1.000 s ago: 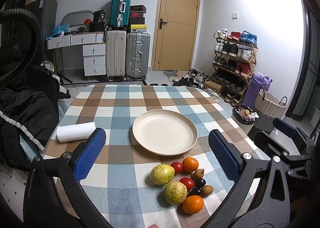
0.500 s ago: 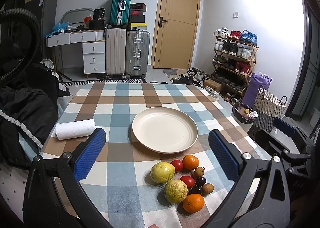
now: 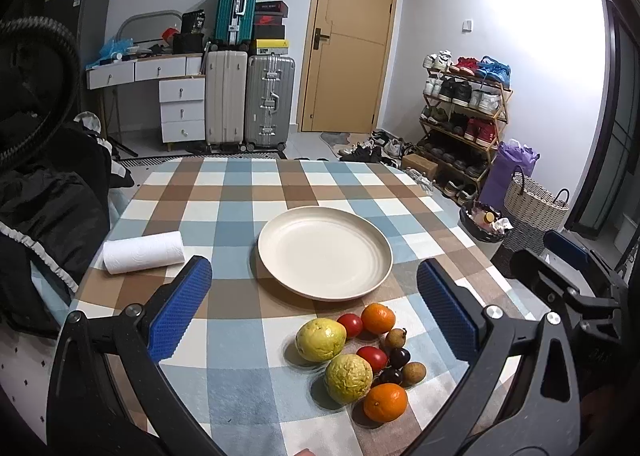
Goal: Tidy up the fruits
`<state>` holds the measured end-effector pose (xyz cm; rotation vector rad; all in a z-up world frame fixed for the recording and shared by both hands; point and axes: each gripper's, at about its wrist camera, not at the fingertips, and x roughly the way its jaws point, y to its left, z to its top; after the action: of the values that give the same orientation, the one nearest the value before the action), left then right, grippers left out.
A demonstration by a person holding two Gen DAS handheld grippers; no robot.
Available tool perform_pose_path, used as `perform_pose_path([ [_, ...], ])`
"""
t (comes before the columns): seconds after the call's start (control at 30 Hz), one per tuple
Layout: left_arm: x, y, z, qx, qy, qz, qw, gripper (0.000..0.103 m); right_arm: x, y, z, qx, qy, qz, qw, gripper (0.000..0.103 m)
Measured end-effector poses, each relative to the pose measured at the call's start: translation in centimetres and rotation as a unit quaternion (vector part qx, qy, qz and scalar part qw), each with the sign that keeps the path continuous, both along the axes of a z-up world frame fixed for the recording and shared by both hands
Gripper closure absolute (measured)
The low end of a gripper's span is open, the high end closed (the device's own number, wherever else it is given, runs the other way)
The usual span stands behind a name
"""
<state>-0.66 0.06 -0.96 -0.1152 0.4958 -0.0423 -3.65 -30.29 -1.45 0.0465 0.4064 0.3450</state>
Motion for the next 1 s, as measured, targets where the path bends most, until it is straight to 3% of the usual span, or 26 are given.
perform_pose_path([
  [0.17,0.6,0.0,-0.8,-0.009,0.013,-0.012,0.9998,0.001,0.3,0.1,-0.5,-0.003,0.005,-0.001,1.0,0.0],
  [0.3,1.6,0.3,-2.1,-0.043,0.034,-0.058,0.9968,0.001,0.7,0.2,-1.2,-0.007,0.011,-0.003,1.0,0.0],
  [0.6,5.1,1.1,-6.9,-0.084,0.097,-0.092,0.9875,0.001,2.5,0.2,-3.8,-0.008,0.04,-0.003,0.999,0.0],
  [0.8,7.9,2.5,-9.9,-0.117,0.135,-0.1,0.9789,0.001,3.5,0.3,-5.4,-0.008,0.054,0.006,0.998,0.0],
  [1.0,9.8,3.7,-12.2,-0.168,0.168,-0.124,0.9635,0.004,4.2,0.6,-6.6,-0.012,0.062,0.015,0.998,0.0],
])
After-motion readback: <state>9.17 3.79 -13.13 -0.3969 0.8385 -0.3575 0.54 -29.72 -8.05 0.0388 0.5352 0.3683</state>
